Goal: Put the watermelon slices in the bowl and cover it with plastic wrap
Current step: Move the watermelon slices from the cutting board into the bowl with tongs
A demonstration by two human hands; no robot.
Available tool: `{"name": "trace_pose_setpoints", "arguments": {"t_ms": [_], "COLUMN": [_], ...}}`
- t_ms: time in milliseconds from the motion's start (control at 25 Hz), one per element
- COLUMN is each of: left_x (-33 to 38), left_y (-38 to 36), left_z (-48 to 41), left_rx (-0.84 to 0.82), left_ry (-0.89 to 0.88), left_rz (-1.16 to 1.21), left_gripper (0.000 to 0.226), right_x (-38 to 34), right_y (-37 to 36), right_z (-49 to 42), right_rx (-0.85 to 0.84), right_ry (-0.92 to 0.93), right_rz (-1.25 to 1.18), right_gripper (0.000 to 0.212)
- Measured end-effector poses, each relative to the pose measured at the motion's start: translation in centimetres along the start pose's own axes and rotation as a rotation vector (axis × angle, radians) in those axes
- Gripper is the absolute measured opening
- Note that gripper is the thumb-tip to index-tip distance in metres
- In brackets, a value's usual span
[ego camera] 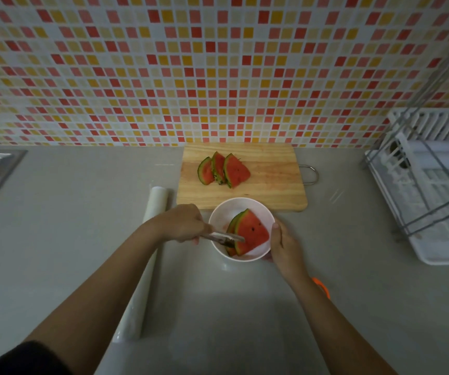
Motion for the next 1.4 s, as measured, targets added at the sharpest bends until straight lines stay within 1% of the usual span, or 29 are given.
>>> {"name": "trace_pose_setpoints", "arguments": {"t_ms": [80,160,240,280,320,360,440,560,720,800,920,1000,1040,1160,1240,1400], "left_x": [-0.2,-0.6,-1.5,-2.0,-2.3,-2.4,-2.2,-1.7,-2.1,-2.5,-3.0,-3.5,-3.9,-4.4,-3.5,-1.3], "left_y": [1.3,3.8,5.8,6.0,5.6,4.7,3.3,3.1,3.3,3.1,1.5,-0.2,-1.1,-3.0,-3.2,-2.9], "left_z": [0.5,0.7,-0.2,-0.9,-1.8,-2.7,-4.4,-5.9,-6.2,-5.1,-1.6,1.2,2.4,4.5,4.9,5.3], "left_rx": [0.050,0.206,0.401,0.463,0.483,0.472,0.447,0.492,0.523,0.515,0.421,0.363,0.355,0.404,0.421,0.439], "left_ry": [0.015,0.016,0.071,0.120,0.163,0.180,0.159,0.133,0.131,0.089,-0.036,-0.096,-0.095,-0.032,-0.013,-0.006], "left_rz": [-0.069,-0.035,0.143,0.237,0.312,0.373,0.434,0.456,0.579,0.648,0.768,0.741,0.695,0.488,0.416,0.185], "left_gripper": [0.047,0.048,0.044,0.043,0.042,0.041,0.039,0.037,0.032,0.031,0.036,0.037,0.036,0.034,0.033,0.029], "right_x": [0.0,0.1,0.3,0.4,0.5,0.6,0.7,0.8,0.8,0.9,0.6,0.4,0.4,0.6,0.5,0.3], "right_y": [0.1,0.1,0.1,0.1,0.0,0.0,0.0,0.0,0.2,0.1,0.2,0.3,0.3,0.1,0.1,0.0], "right_z": [-0.1,0.0,0.0,0.1,0.0,-0.1,-0.3,-0.3,-0.4,-0.4,-0.2,-0.3,-0.3,-0.3,-0.2,-0.3], "right_rx": [0.004,0.012,0.013,0.009,0.004,0.000,0.001,-0.008,-0.002,-0.008,0.015,0.043,0.047,0.036,0.032,0.025], "right_ry": [0.010,0.002,-0.020,-0.026,-0.026,-0.021,-0.017,-0.013,-0.001,-0.007,0.028,0.050,0.051,0.010,-0.002,-0.003], "right_rz": [0.008,-0.011,-0.051,-0.054,-0.040,-0.018,0.027,0.036,0.045,0.038,0.044,0.032,0.033,0.007,0.004,0.049], "right_gripper": [0.032,0.030,0.028,0.028,0.030,0.031,0.032,0.032,0.033,0.034,0.033,0.033,0.033,0.030,0.030,0.037]}}
Point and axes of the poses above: each hand's wrist, its own z-axis away from the middle knuckle, its own y-axis out of the back of the hand, x = y × z, the point moved 8 cm from there along -z, towards the middle knuckle, and after that the axes turned 10 degrees about y, right-handed, at the moved point
